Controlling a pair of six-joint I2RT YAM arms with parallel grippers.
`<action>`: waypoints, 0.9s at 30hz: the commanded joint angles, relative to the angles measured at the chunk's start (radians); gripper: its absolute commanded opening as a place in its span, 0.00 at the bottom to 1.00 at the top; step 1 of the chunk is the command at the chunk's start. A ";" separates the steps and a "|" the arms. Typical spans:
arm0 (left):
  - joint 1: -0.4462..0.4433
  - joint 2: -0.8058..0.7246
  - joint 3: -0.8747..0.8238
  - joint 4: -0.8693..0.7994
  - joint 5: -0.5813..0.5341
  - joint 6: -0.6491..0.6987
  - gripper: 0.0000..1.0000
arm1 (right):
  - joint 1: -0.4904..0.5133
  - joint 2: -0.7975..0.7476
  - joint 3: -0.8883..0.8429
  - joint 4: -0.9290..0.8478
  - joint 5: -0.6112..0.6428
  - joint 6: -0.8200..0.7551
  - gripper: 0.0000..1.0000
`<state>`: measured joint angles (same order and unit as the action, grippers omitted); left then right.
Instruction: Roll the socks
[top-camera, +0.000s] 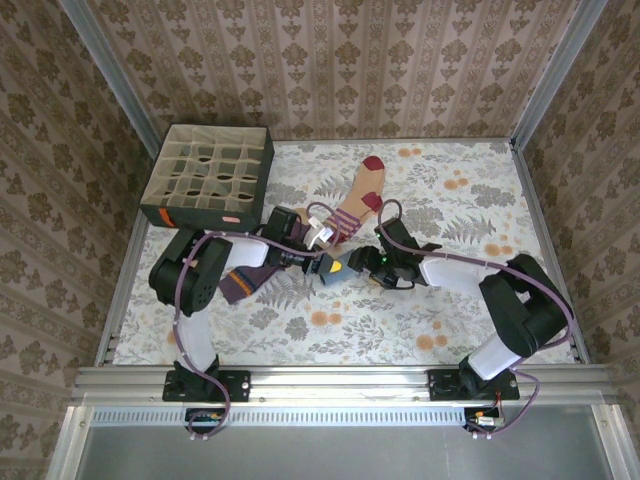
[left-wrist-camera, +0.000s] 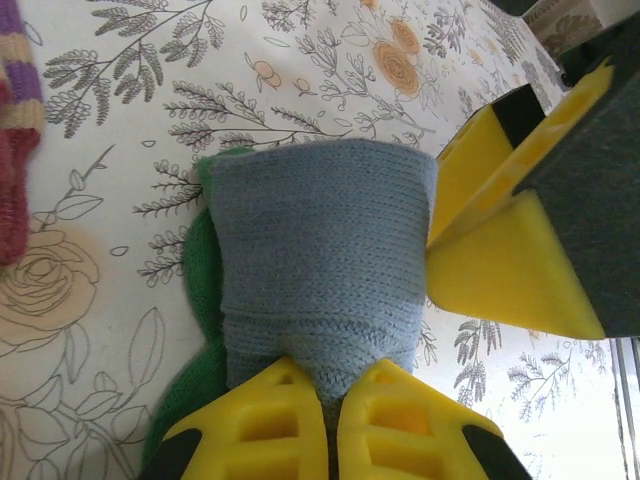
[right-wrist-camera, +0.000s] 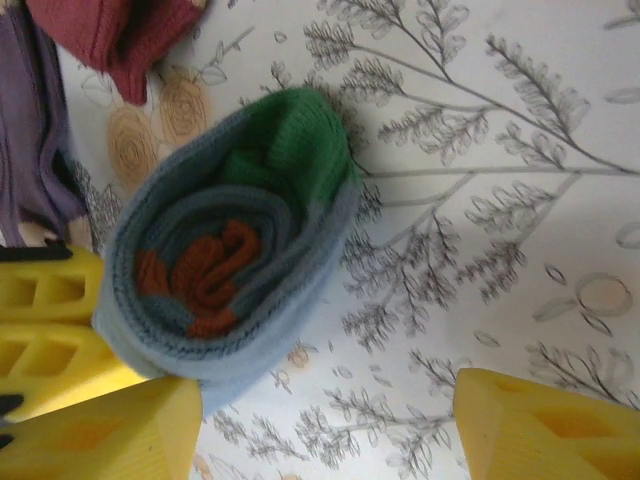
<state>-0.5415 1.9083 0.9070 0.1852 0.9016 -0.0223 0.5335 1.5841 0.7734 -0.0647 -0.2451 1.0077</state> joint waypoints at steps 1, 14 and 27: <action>0.031 0.084 -0.043 -0.159 -0.092 -0.037 0.00 | 0.011 0.029 0.057 0.057 0.018 0.049 0.66; 0.068 0.127 -0.027 -0.153 -0.069 -0.042 0.00 | 0.016 0.157 0.163 0.065 0.032 0.076 0.67; 0.079 0.153 -0.008 -0.129 -0.015 -0.013 0.00 | 0.022 0.346 0.264 0.087 -0.023 0.137 0.62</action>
<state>-0.4744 1.9823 0.9367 0.1951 1.0279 -0.0601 0.5396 1.8442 1.0187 -0.0528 -0.2413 1.1114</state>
